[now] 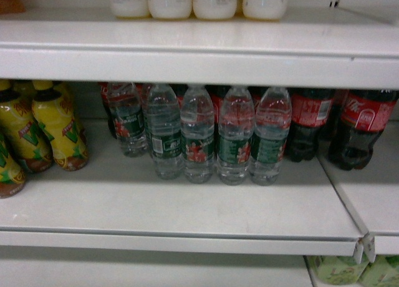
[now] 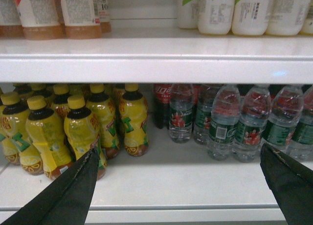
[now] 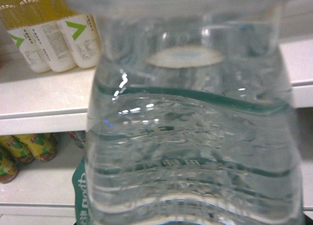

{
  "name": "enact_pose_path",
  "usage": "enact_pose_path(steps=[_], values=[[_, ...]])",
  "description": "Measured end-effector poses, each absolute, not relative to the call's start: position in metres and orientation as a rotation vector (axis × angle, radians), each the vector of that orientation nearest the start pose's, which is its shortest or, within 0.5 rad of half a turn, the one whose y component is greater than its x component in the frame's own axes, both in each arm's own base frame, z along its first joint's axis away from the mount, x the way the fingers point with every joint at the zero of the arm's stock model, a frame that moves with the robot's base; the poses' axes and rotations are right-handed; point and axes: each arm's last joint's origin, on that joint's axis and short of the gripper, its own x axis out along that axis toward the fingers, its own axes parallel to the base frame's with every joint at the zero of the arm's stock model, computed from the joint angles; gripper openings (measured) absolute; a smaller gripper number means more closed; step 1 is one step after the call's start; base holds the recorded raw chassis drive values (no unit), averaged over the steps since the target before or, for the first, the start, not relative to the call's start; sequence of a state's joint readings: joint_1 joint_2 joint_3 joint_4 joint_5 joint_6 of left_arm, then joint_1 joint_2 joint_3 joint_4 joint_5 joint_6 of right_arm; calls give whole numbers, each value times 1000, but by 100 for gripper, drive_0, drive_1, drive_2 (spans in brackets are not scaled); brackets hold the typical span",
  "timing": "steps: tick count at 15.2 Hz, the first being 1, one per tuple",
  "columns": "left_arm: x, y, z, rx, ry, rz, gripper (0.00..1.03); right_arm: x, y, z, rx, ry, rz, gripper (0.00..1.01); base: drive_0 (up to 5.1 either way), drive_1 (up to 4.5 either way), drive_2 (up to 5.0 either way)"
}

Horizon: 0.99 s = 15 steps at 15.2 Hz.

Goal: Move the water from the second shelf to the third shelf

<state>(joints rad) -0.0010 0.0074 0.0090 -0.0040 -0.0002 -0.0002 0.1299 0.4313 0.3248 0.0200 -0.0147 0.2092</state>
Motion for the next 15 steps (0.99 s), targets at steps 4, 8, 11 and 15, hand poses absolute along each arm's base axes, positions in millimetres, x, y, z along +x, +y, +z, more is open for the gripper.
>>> enact_pose_path(steps=[4,8,11,15], values=[[98,0,166,0,1,1,98,125,17,239,204,101,134,43,0,0,0],[98,0,166,0,0,0,98,125,17,242,205,91,136,43,0,0,0],[98,0,166,0,1,0,98,125,17,242,205,91,136,43,0,0,0],[98,0,166,0,2,-1,98,125,17,242,205,92,136,43,0,0,0]])
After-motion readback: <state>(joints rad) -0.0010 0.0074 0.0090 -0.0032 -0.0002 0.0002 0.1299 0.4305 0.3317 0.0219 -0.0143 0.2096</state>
